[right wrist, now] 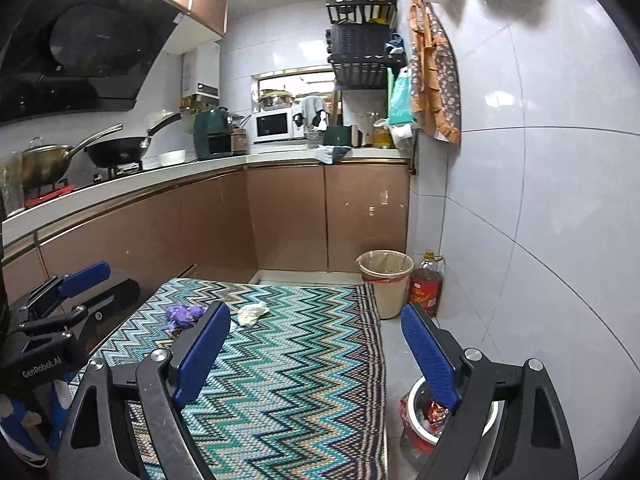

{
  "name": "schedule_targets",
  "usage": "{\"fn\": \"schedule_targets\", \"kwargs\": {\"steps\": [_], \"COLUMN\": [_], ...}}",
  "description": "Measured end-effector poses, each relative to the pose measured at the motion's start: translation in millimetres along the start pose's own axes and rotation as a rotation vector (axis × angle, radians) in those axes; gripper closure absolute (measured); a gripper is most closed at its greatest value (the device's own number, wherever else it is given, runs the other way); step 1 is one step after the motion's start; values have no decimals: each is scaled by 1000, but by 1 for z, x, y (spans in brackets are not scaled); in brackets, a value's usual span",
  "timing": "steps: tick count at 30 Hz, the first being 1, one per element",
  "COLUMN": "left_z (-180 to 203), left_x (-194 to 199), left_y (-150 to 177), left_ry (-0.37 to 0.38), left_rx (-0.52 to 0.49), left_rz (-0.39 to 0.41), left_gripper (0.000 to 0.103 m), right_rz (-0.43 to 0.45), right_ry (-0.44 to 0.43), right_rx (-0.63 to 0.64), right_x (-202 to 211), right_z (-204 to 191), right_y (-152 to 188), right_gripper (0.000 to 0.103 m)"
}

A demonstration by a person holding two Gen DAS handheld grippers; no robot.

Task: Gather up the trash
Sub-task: 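Move both open tools back over the remaining trash on the rug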

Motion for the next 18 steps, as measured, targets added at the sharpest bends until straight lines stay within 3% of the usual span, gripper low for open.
{"fn": "schedule_targets", "kwargs": {"steps": [10, 16, 18], "left_z": [-49, -111, -134], "left_x": [-2, -22, -32], "left_y": [14, 42, 56], "left_ry": [-59, -135, -158], "left_rx": [49, 109, 128], "left_rz": [-30, -87, -121], "left_gripper": [26, 26, 26], "right_rz": [-4, -67, -100], "right_ry": [-50, -94, -120], "right_rx": [41, 40, 35], "right_x": [-11, -51, -72], "right_z": [-30, -39, -43], "right_y": [-2, 8, 14], "right_gripper": [17, 17, 21]}}
Point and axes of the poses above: each gripper's, at about its wrist camera, not at the fingertips, and x roughly against the way its jaws point, z to its right, y to its underside, the point moved 8 cm from there along -x, roughly the way its jaws point, and after that the axes turned 4 degrees about -z, right-handed, at the moved point
